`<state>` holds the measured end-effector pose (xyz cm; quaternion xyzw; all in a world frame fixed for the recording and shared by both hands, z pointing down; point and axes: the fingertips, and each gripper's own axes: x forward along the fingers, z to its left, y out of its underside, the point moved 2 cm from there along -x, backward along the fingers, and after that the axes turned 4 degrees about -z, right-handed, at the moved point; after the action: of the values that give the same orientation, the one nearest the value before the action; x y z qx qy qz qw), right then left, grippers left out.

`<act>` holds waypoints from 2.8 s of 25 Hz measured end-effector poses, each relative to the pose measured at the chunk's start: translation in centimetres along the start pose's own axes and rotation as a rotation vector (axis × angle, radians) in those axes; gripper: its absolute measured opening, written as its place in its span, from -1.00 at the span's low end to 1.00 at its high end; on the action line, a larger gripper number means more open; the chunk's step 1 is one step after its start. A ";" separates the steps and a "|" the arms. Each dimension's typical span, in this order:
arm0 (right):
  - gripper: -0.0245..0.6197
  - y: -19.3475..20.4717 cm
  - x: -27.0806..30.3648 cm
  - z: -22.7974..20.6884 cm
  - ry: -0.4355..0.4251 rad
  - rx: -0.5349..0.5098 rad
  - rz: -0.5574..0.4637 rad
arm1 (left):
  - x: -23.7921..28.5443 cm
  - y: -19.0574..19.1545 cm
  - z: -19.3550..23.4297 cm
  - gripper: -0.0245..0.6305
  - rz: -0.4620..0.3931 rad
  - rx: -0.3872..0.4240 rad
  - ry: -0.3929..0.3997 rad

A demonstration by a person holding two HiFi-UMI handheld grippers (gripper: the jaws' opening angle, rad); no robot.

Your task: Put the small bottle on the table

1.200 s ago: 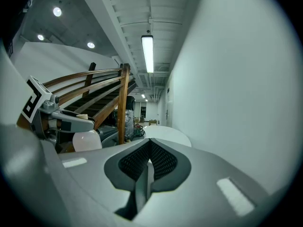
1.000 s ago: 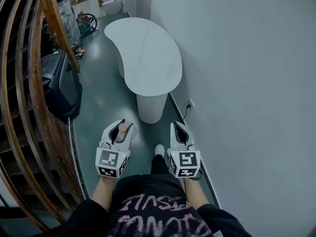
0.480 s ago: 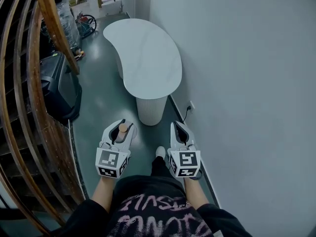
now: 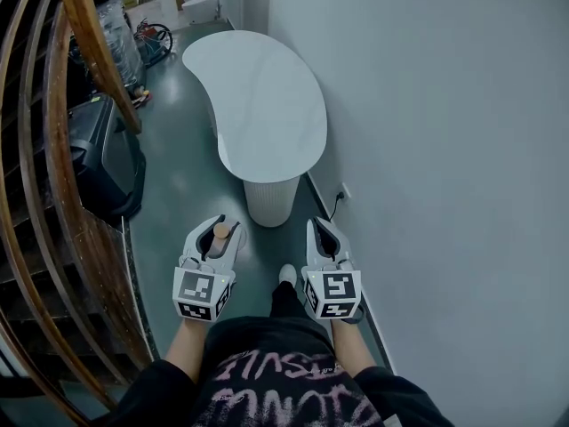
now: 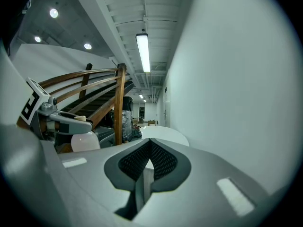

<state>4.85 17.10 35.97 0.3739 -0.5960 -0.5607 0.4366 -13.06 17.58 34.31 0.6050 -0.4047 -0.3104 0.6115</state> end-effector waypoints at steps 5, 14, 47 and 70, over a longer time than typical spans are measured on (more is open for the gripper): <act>-0.89 0.2 1.7 -1.3 -0.004 0.002 0.004 | 1.9 0.3 0.8 -0.54 0.006 -0.011 -0.019; -0.89 0.3 5.9 -3.7 -0.003 0.010 0.027 | 6.2 0.6 2.7 -0.54 0.030 -0.022 -0.025; -0.89 -0.7 20.1 -10.9 -0.073 0.052 0.051 | 19.4 -0.7 8.0 -0.55 0.091 -0.014 -0.089; -0.89 -0.9 23.7 -13.8 -0.115 0.040 0.068 | 23.5 -1.6 8.1 -0.55 0.095 -0.018 -0.112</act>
<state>9.77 -9.84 37.30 0.3289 -0.6436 -0.5542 0.4129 -8.64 -6.96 35.08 0.5613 -0.4637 -0.3178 0.6074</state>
